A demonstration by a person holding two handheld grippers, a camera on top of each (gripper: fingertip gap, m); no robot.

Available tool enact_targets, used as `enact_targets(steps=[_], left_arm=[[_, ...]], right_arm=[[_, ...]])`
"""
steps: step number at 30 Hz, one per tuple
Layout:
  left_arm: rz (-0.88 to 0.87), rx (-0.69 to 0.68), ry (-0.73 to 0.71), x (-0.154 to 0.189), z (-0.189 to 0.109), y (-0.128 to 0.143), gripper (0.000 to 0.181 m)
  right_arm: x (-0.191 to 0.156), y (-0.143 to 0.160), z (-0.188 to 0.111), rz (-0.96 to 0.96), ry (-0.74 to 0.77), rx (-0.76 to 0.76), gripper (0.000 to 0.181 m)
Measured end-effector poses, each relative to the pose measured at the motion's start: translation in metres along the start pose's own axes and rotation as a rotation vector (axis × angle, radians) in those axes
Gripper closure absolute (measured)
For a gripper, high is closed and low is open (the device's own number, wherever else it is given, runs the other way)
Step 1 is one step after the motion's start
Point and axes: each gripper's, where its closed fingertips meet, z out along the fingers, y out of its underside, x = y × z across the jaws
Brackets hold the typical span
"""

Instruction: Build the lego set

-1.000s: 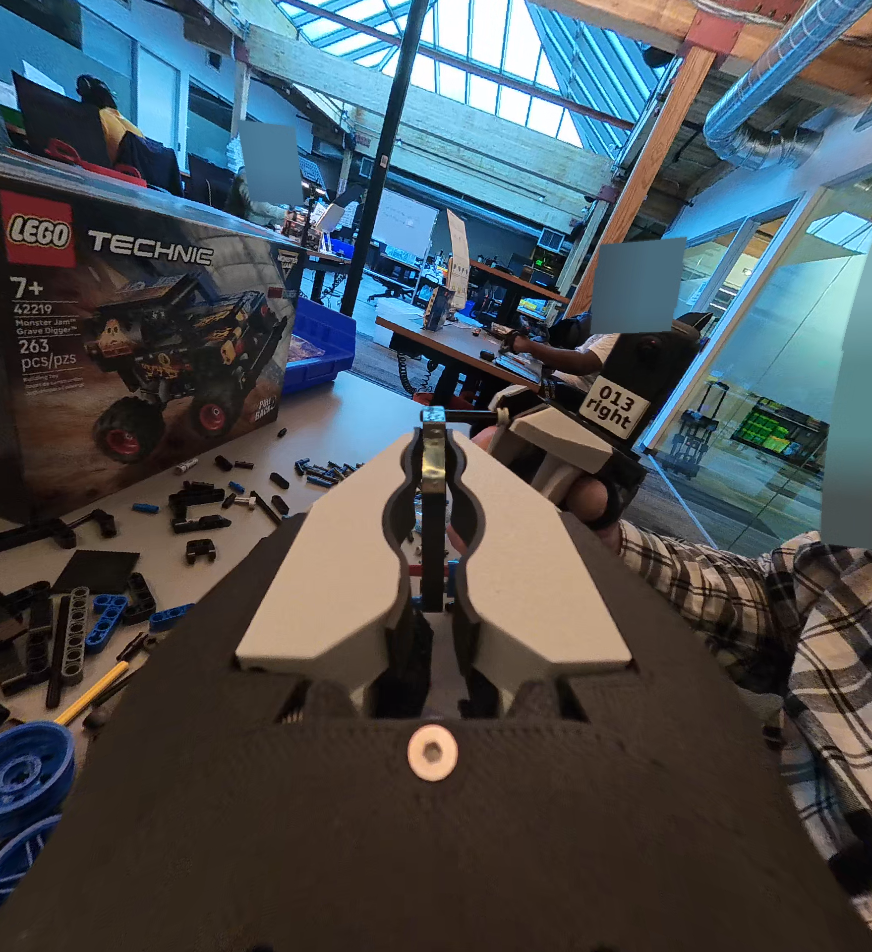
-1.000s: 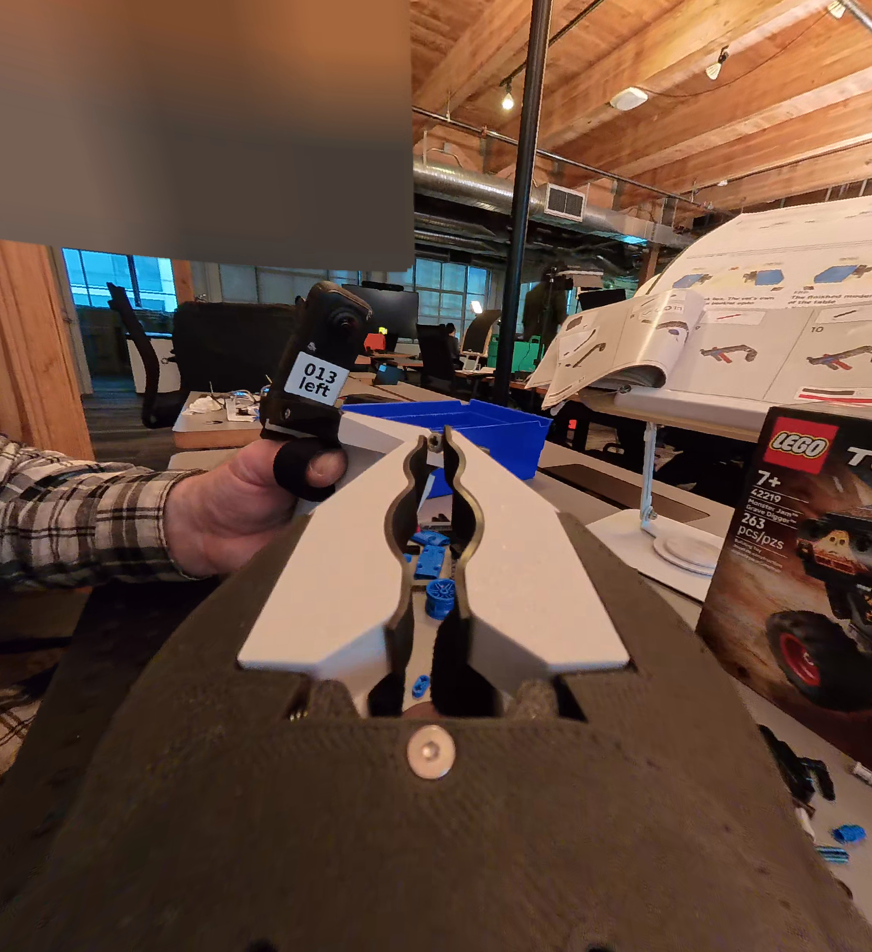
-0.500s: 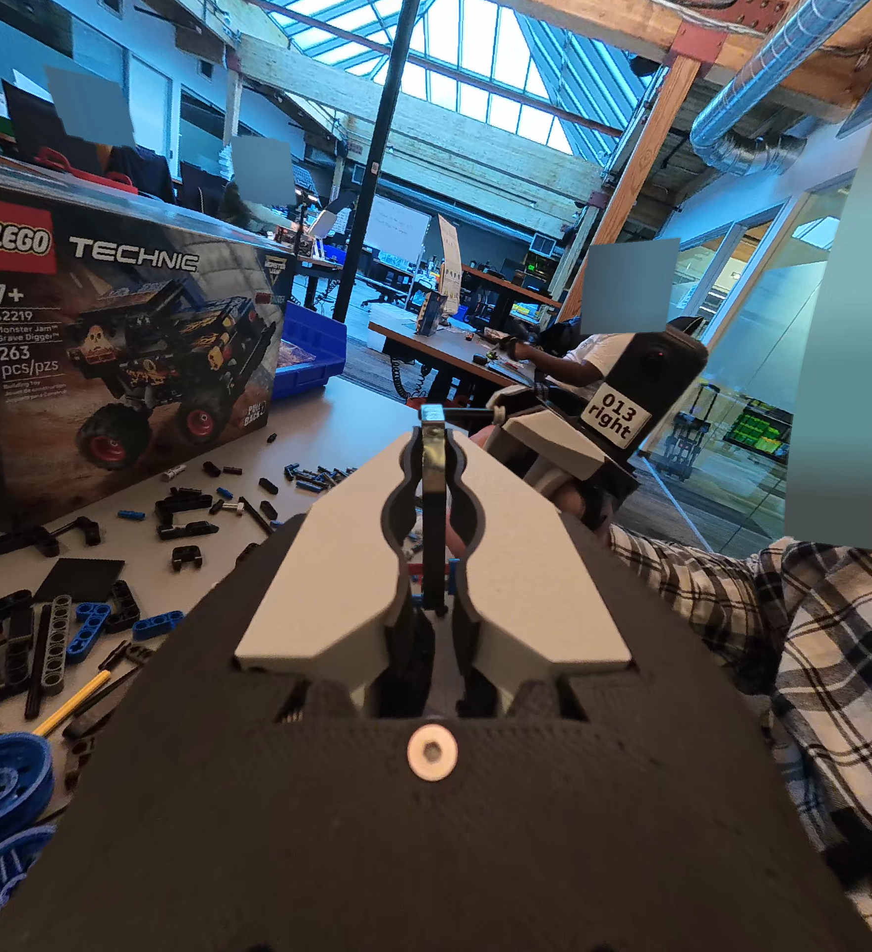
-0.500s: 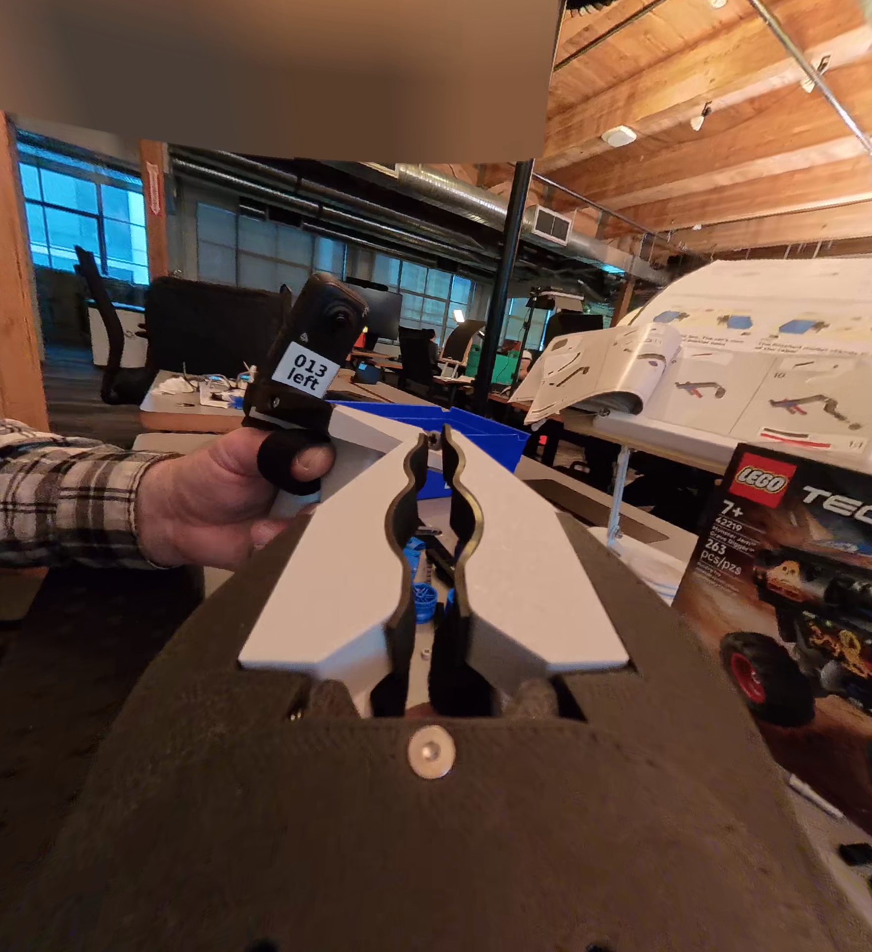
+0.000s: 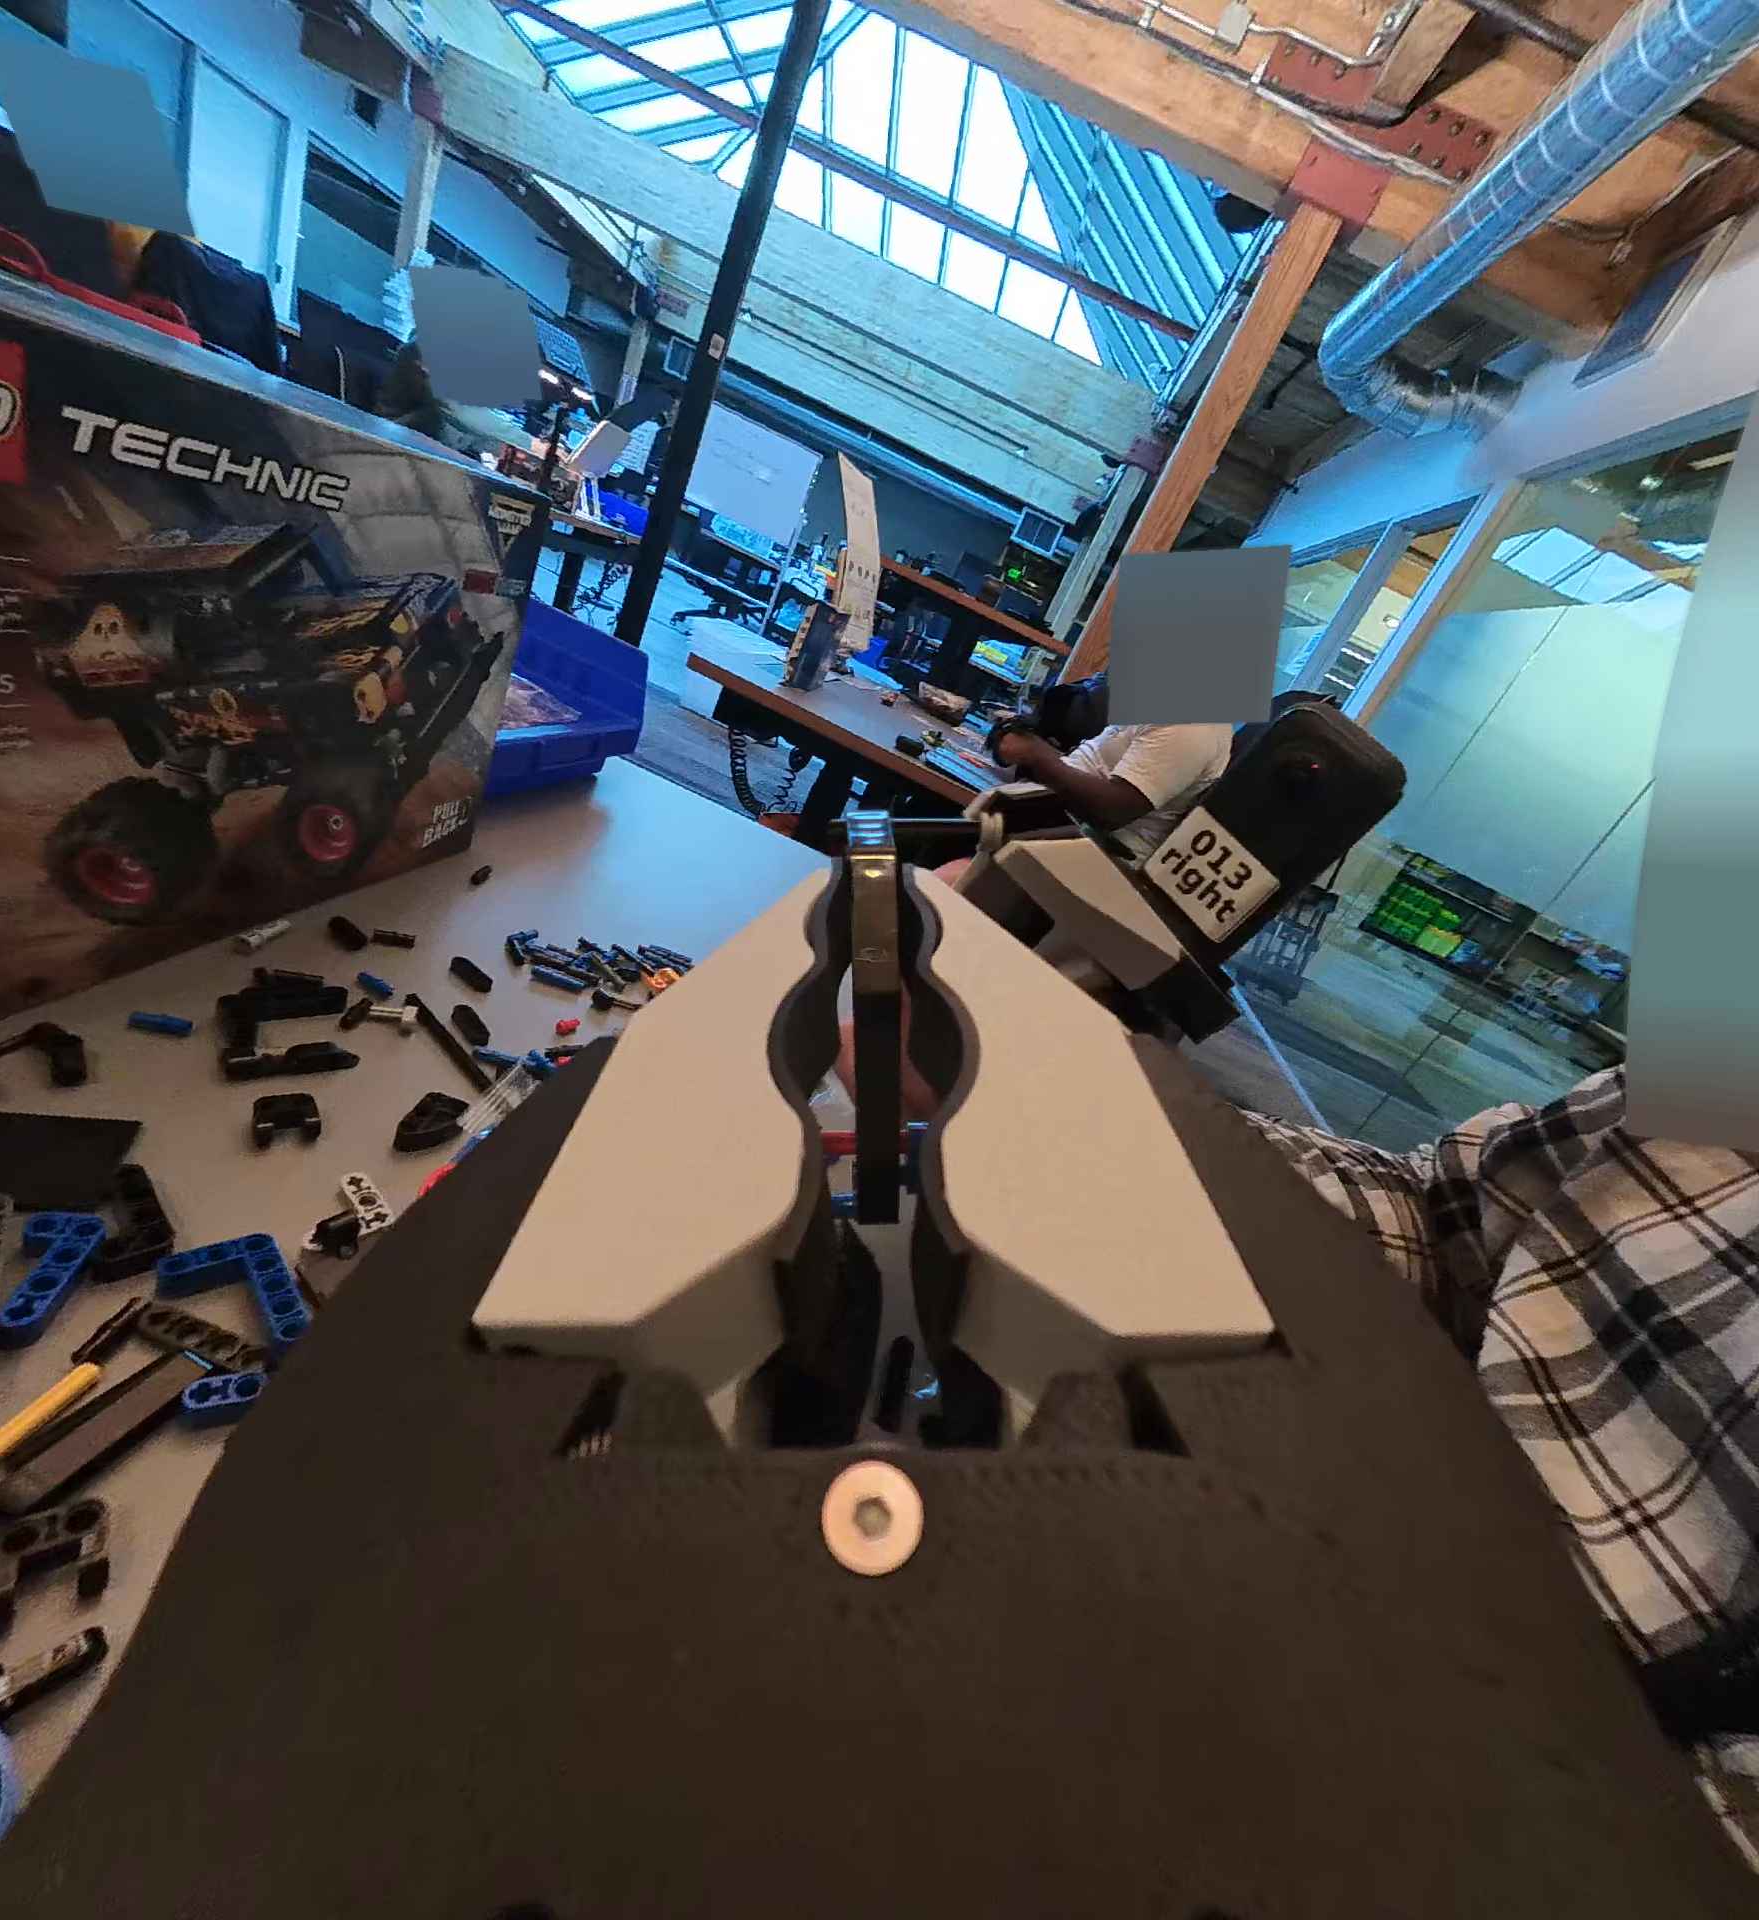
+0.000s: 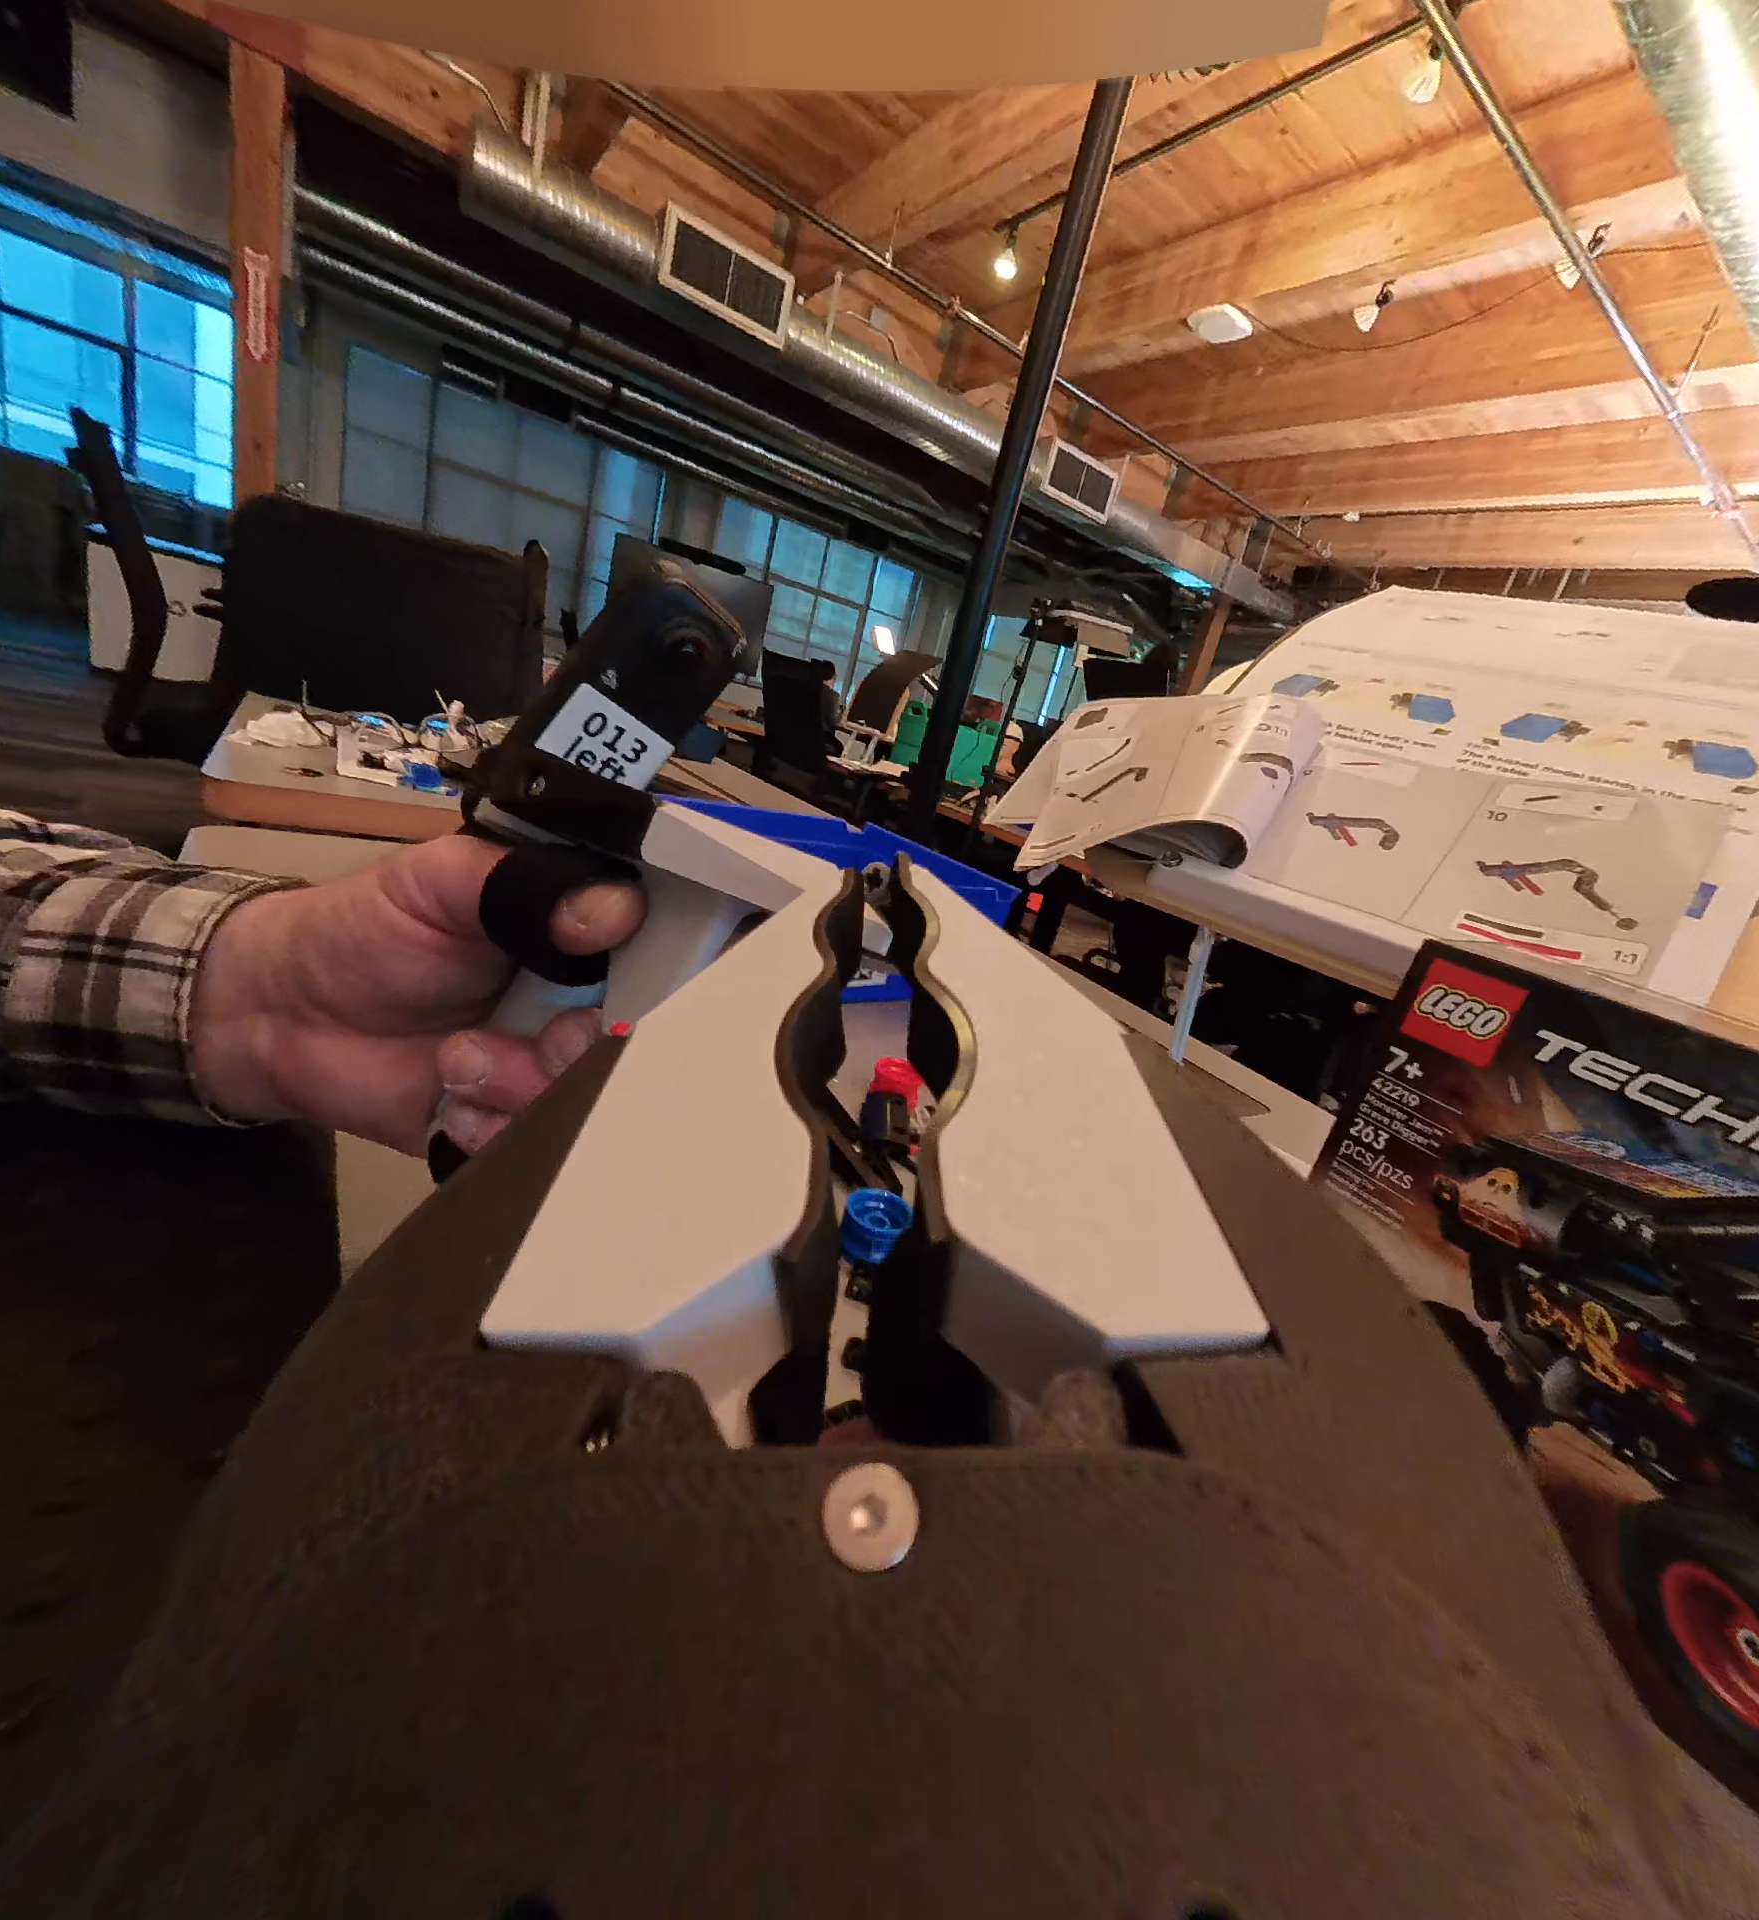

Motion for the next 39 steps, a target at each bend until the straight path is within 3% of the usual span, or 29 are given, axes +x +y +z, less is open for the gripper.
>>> enact_targets(steps=[39], left_arm=[[-0.152, 0.022, 0.008, -0.02, -0.003, 0.001, 0.176]], right_arm=[[0.002, 0.01, 0.002, 0.038, 0.007, -0.045, 0.166]])
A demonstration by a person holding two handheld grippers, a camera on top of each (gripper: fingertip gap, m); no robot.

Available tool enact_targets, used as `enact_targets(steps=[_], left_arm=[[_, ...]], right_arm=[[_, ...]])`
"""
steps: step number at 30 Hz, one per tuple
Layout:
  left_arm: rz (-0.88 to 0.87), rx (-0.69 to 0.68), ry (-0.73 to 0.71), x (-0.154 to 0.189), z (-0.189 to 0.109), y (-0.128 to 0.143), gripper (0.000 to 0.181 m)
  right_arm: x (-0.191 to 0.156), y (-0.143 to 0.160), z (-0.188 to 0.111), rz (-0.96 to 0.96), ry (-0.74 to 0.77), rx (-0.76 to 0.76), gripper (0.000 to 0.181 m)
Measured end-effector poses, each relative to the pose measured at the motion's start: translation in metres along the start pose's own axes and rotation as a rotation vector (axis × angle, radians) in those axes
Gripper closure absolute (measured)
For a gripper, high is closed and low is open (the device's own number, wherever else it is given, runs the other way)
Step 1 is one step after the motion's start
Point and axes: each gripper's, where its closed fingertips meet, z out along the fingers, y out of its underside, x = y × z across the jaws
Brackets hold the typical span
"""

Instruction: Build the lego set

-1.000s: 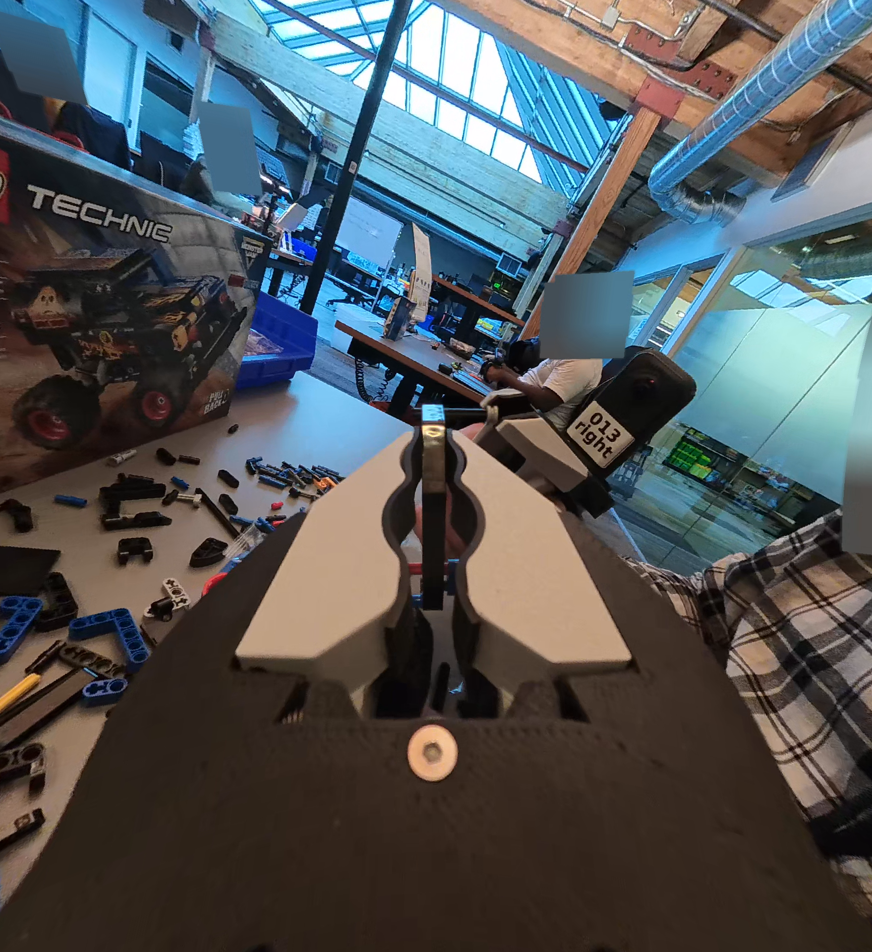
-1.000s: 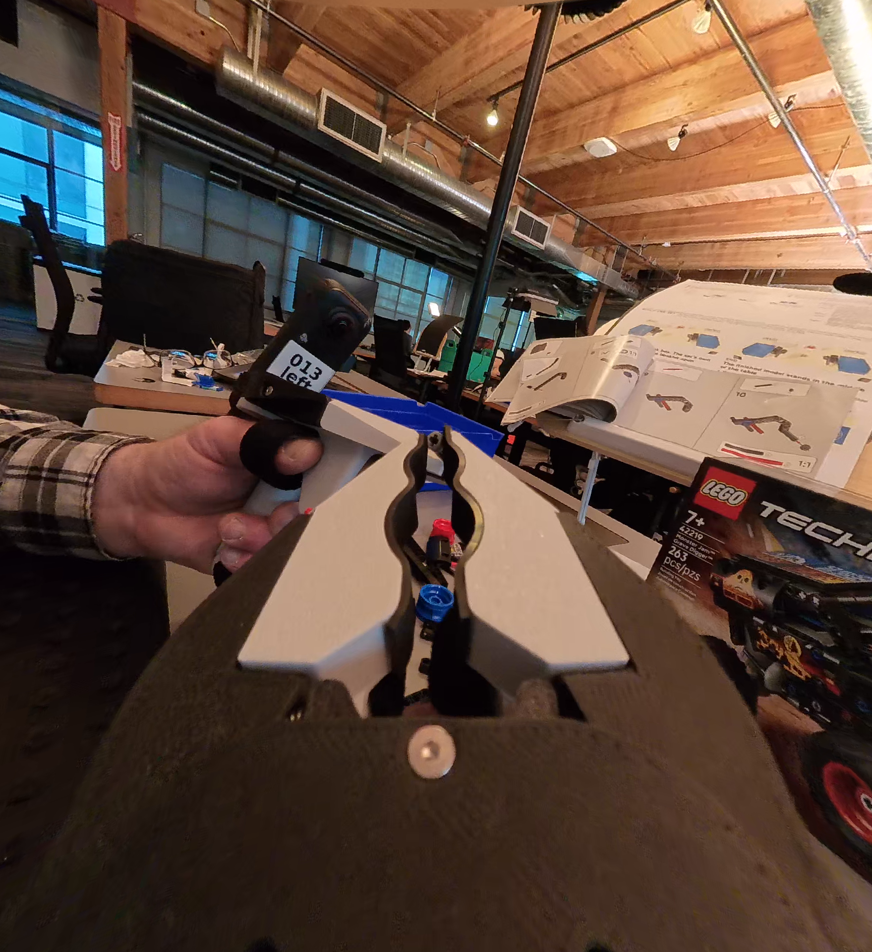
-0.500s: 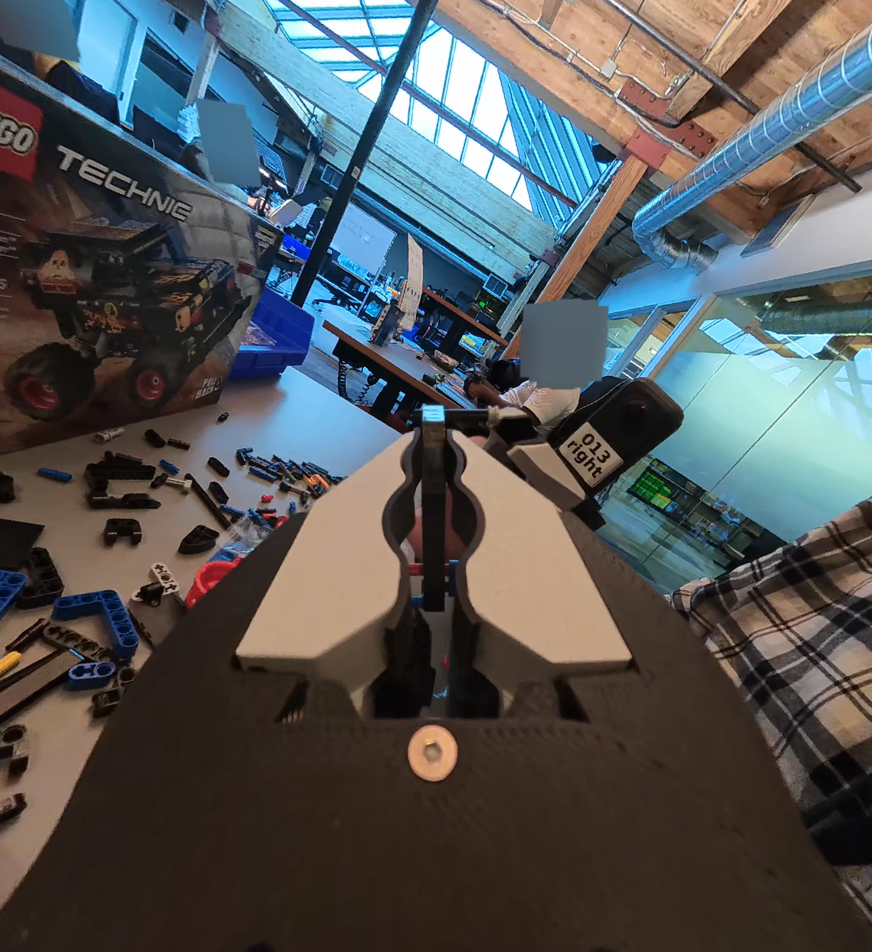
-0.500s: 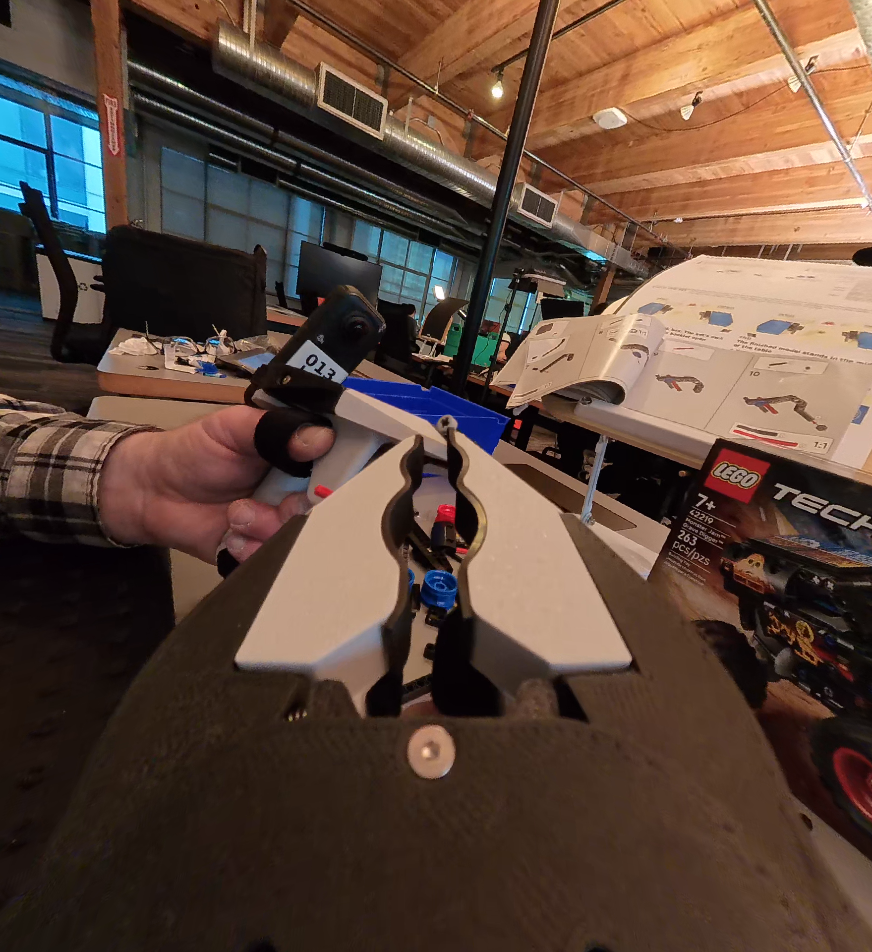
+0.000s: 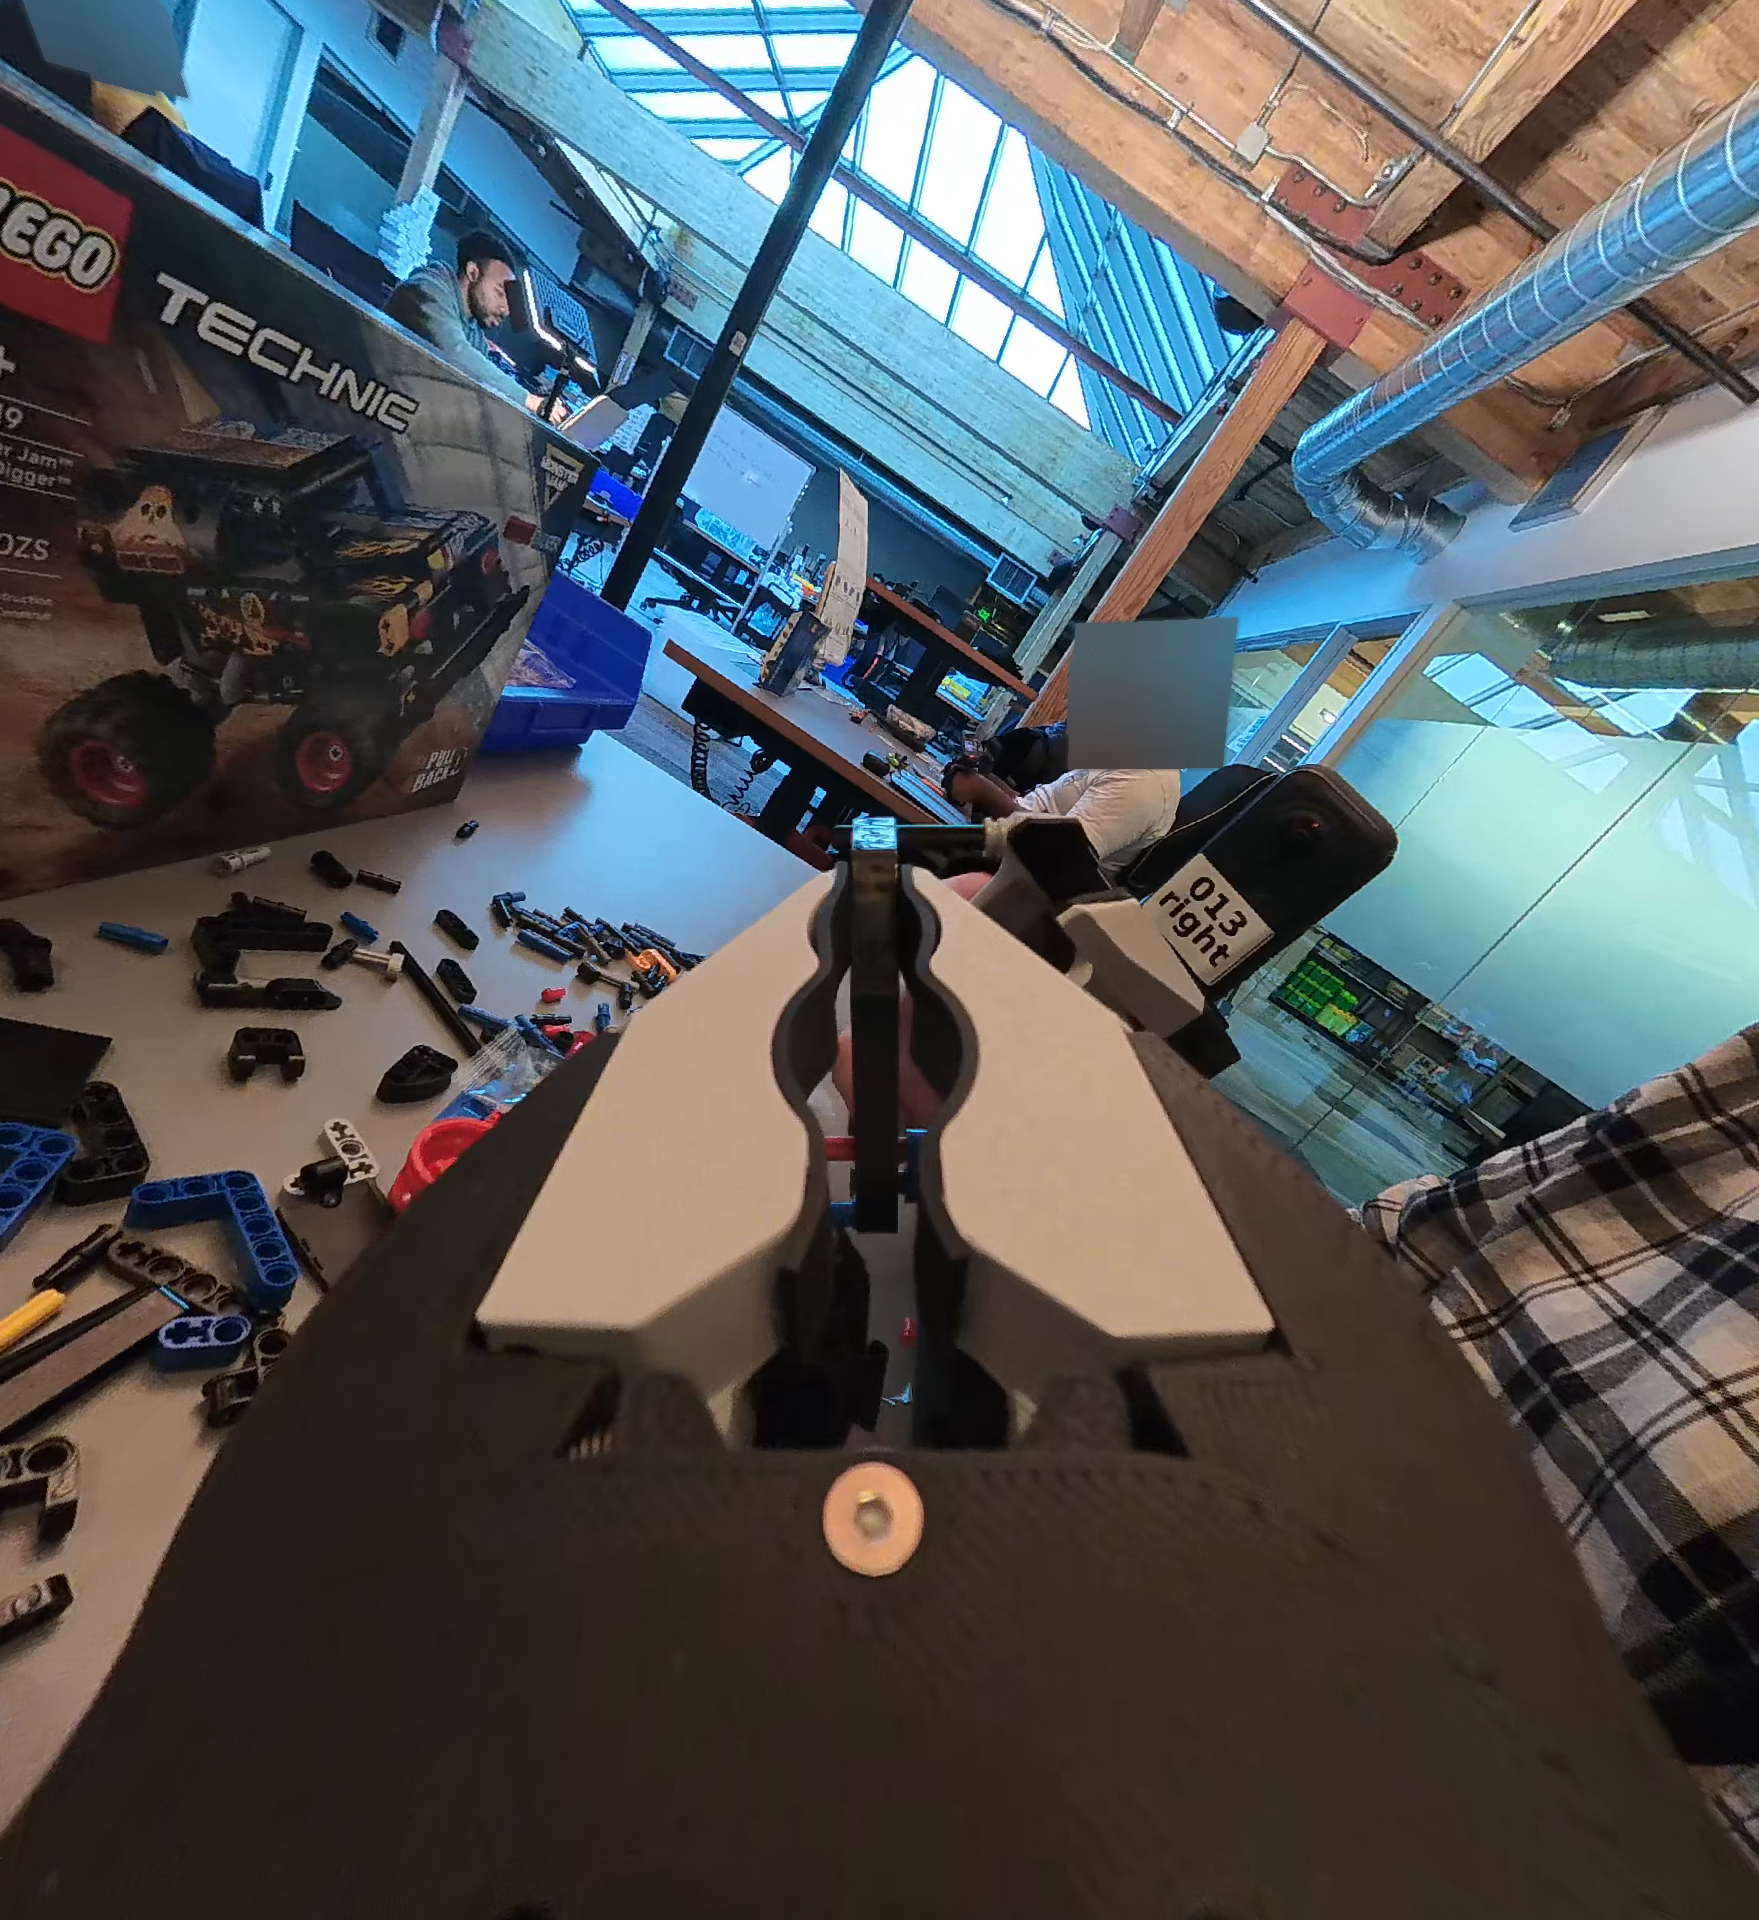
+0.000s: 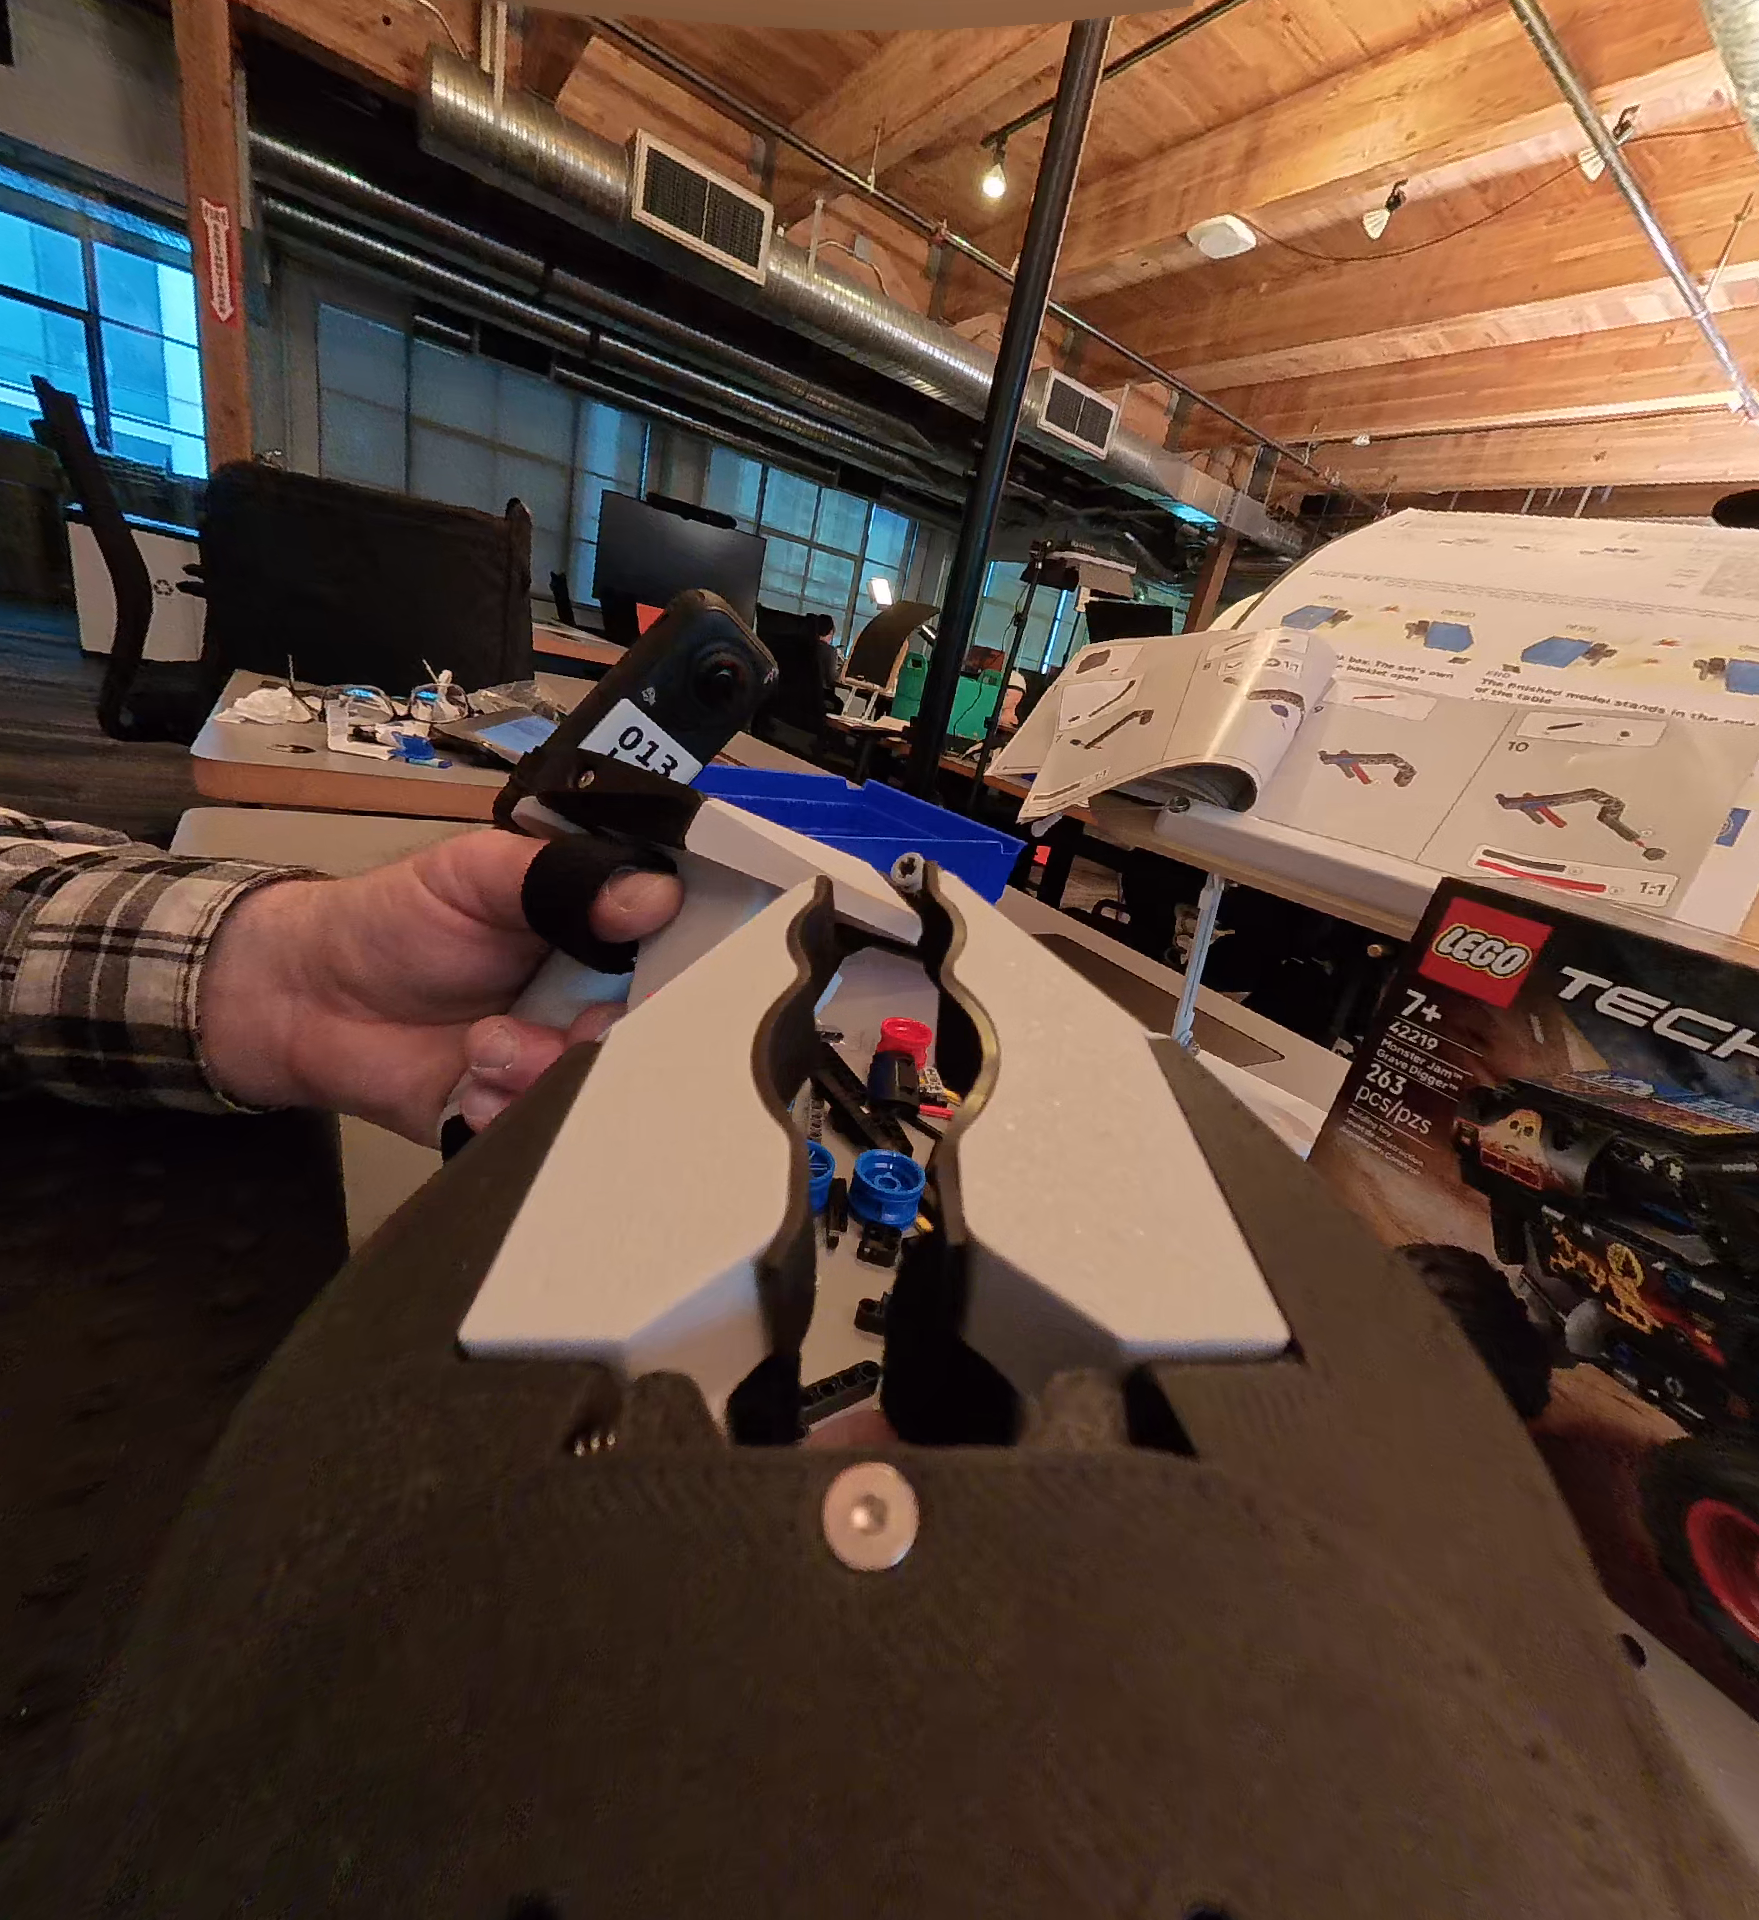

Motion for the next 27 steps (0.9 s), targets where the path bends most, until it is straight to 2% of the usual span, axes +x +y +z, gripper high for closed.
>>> enact_targets(steps=[5, 10, 17, 23, 27], left_arm=[[0.013, -0.004, -0.01, -0.001, 0.0, 0.001, 0.176], [0.085, -0.018, -0.026, 0.001, 0.001, 0.003, 0.176], [0.197, -0.045, 0.009, 0.016, 0.006, 0.008, 0.176], [0.257, -0.046, 0.06, 0.031, 0.006, 0.009, 0.176], [0.3, -0.058, 0.069, 0.036, 0.007, 0.011, 0.176]], right_arm=[[0.002, -0.002, -0.002, 0.03, -0.004, 0.013, 0.165], [0.007, -0.004, -0.003, 0.141, -0.025, 0.039, 0.162], [0.008, -0.004, -0.005, 0.301, -0.103, 0.058, 0.158], [0.005, -0.007, -0.008, 0.41, -0.197, 0.085, 0.14], [-0.003, -0.006, -0.008, 0.433, -0.262, 0.067, 0.14]])
